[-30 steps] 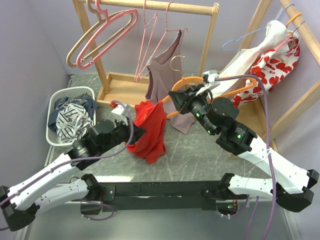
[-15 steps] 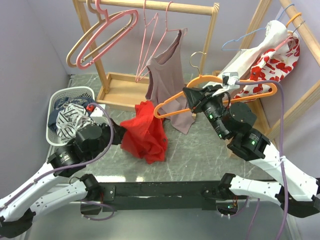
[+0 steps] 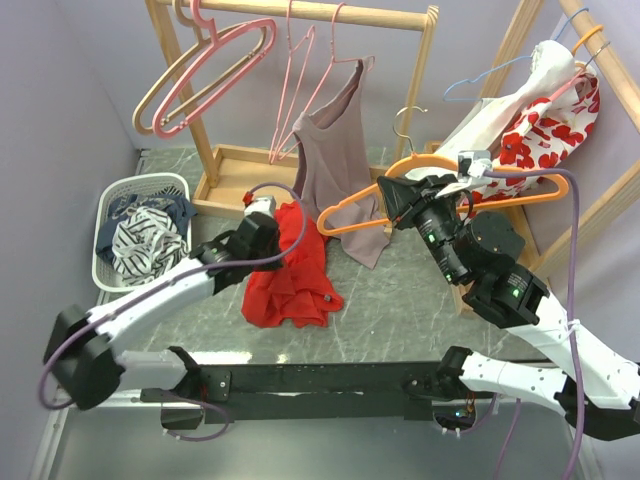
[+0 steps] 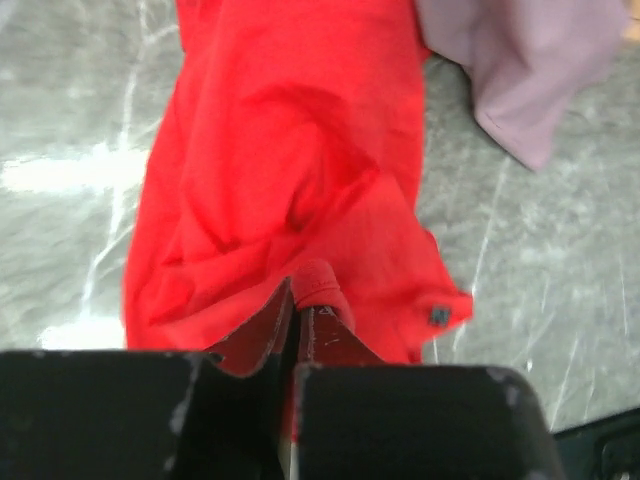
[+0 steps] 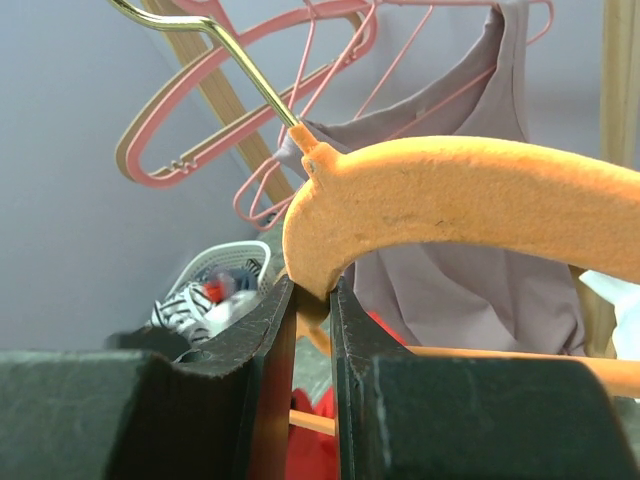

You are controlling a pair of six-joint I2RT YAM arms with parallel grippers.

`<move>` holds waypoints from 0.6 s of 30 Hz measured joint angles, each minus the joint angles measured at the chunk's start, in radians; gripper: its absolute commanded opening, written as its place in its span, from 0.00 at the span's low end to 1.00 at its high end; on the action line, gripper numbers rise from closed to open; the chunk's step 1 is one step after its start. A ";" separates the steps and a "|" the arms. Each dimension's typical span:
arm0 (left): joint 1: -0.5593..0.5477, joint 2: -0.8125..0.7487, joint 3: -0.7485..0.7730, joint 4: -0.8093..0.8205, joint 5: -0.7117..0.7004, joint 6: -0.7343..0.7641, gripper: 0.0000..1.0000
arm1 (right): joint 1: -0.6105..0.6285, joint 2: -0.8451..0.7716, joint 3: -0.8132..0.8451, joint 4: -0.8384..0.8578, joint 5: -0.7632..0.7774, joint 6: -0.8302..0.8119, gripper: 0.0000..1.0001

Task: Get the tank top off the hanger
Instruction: Pick up the tank top from the center of the board.

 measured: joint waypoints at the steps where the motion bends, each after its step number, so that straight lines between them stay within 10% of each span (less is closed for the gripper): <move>1: 0.026 0.041 -0.001 0.026 0.032 0.002 0.25 | 0.000 -0.002 -0.006 -0.002 0.000 -0.001 0.00; 5: 0.091 0.141 -0.015 0.121 0.096 -0.006 0.97 | 0.000 -0.009 -0.018 -0.012 0.002 -0.003 0.00; 18: 0.102 0.364 -0.019 0.305 0.210 -0.031 0.98 | 0.000 -0.014 -0.033 -0.012 0.006 -0.011 0.00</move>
